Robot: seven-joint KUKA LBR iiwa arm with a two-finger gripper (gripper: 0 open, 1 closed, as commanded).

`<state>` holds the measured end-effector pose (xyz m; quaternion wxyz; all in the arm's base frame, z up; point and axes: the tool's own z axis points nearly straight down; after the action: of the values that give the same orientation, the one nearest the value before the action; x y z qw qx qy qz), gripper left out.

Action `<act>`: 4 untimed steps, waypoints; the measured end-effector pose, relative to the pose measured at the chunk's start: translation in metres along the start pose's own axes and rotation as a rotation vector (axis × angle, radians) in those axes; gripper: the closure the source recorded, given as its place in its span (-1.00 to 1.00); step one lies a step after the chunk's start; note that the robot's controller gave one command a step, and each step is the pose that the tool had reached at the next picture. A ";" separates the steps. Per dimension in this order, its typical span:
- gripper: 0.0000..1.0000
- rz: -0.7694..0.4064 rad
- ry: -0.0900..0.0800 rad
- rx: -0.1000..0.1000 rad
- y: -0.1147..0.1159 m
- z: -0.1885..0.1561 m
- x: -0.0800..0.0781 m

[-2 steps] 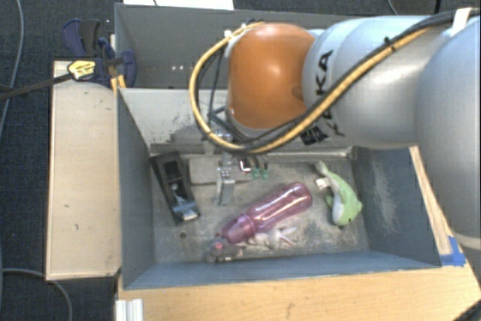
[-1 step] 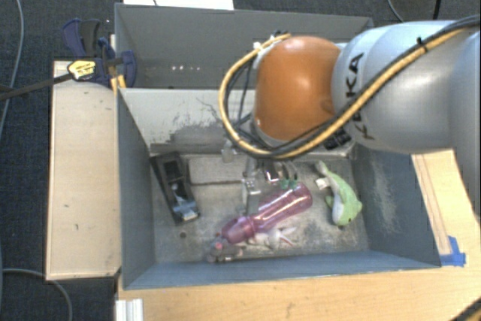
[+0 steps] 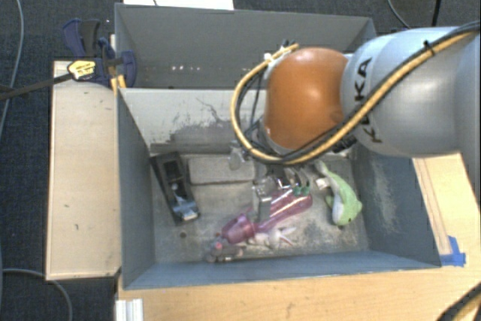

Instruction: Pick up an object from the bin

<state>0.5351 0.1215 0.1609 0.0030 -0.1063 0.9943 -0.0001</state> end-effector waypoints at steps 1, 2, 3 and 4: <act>-1.00 -0.074 -0.002 -0.004 -0.011 0.029 0.012; -1.00 -0.167 -0.003 -0.001 -0.028 0.068 0.015; 1.00 -0.273 -0.002 -0.004 -0.024 0.090 0.011; 1.00 -0.271 -0.002 -0.005 -0.024 0.090 0.011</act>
Offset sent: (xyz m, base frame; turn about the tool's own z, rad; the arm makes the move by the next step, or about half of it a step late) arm -0.0087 -0.0359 -0.0784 -0.1806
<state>0.5296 0.0959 0.0704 0.0036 -0.2398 0.9708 0.0018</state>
